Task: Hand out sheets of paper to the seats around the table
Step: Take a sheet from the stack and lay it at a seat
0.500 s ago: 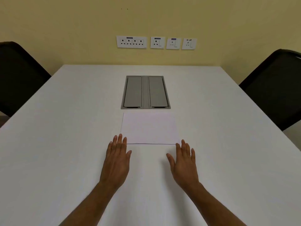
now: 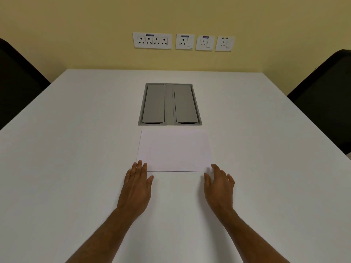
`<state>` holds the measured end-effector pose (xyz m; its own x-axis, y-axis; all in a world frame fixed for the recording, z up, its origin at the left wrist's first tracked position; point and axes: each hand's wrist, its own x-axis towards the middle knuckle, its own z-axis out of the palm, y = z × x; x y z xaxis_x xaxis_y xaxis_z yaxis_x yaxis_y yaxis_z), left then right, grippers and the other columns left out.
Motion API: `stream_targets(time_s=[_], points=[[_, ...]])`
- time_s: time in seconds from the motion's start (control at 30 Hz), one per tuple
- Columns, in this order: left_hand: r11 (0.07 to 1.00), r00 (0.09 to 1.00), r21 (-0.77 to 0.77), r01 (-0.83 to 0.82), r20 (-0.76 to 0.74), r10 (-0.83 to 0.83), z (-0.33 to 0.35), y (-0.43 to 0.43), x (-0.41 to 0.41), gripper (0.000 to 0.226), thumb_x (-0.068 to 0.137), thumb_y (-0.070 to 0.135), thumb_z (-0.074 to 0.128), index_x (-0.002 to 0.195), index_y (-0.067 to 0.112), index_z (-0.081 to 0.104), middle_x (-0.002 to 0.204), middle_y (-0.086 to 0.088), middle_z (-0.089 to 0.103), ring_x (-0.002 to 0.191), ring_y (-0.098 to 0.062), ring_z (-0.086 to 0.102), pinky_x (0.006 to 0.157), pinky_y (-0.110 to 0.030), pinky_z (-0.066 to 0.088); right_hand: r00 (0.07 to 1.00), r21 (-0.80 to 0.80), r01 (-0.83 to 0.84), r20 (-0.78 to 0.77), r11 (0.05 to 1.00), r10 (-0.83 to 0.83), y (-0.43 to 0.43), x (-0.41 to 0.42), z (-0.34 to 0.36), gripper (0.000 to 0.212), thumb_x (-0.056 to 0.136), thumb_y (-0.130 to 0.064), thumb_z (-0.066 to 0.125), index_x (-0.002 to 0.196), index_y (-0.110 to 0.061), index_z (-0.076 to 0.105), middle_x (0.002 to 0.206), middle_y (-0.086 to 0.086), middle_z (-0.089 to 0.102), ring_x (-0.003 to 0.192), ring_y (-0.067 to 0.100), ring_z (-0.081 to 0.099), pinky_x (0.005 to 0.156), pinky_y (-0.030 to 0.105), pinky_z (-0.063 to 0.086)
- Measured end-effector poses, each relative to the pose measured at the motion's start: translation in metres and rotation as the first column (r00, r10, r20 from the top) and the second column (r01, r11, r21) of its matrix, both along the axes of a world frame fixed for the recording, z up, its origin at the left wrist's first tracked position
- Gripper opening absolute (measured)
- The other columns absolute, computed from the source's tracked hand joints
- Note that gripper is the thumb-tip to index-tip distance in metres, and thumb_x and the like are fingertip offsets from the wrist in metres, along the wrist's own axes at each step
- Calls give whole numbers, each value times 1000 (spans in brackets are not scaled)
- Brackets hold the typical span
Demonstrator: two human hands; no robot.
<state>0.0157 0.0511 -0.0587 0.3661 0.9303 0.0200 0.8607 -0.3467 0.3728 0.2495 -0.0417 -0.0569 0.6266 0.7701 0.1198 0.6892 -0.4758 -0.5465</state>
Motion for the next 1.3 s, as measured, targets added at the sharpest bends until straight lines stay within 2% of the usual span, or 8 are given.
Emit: stream_targets(time_s=[0.23,0.37,0.5,0.73,1.03,1.13,1.23,1.3], points=[[998,1000,-57,0,21,1,-10,4,4,57,104,38,23,155,14,13,165,-2,8,153,-14,1,122,-27,-3,984,58,142,-117,988,-135,14,4,3,41,95,-17,59,135,-11,53,116,7,69,113,29,59,108,41,32],[997,1000,-81,1,22,1,-14,3,3,57,104,38,23,155,13,15,165,-3,10,153,-15,4,123,-28,0,980,108,168,-127,980,-154,15,3,4,39,95,-17,59,133,-10,55,120,8,69,111,30,62,105,46,39],[998,1000,-56,7,16,-6,-17,2,3,56,104,37,24,155,13,16,165,-4,11,153,-16,4,124,-29,1,960,99,220,-198,970,-198,19,4,4,41,95,-16,58,136,-11,53,125,7,67,116,28,59,109,43,32],[1000,1000,-22,6,21,-5,-22,2,4,56,104,36,24,154,12,16,164,-5,11,153,-17,4,123,-29,-1,922,113,298,-292,948,-255,26,2,2,39,93,-11,61,131,-14,56,119,3,69,113,23,61,107,39,30],[1000,1000,-3,7,21,-6,-29,3,3,56,104,36,23,154,13,15,165,-5,11,153,-17,3,124,-31,0,907,137,338,-311,931,-284,34,3,-5,38,89,-8,64,126,-14,61,107,3,71,105,25,62,103,38,31],[1000,1000,-3,0,7,0,-31,2,3,63,100,45,9,154,12,13,165,-5,10,153,-17,3,124,-31,0,904,121,349,-305,929,-300,36,2,-8,36,88,-9,65,124,-13,64,99,2,71,103,27,63,99,36,31],[1000,1000,22,15,-7,-15,-31,0,3,98,82,62,-25,154,11,15,164,-7,12,153,-20,5,124,-32,1,907,132,351,-293,927,-302,37,1,-9,30,86,-8,67,116,-13,67,93,2,69,99,28,63,94,34,31],[999,1000,32,11,-5,-11,-32,0,3,109,75,66,-32,154,10,18,163,-8,15,153,-21,8,123,-32,1,898,130,357,-320,925,-302,37,2,-9,33,86,-7,67,118,-13,67,101,4,72,101,27,64,97,34,32]])
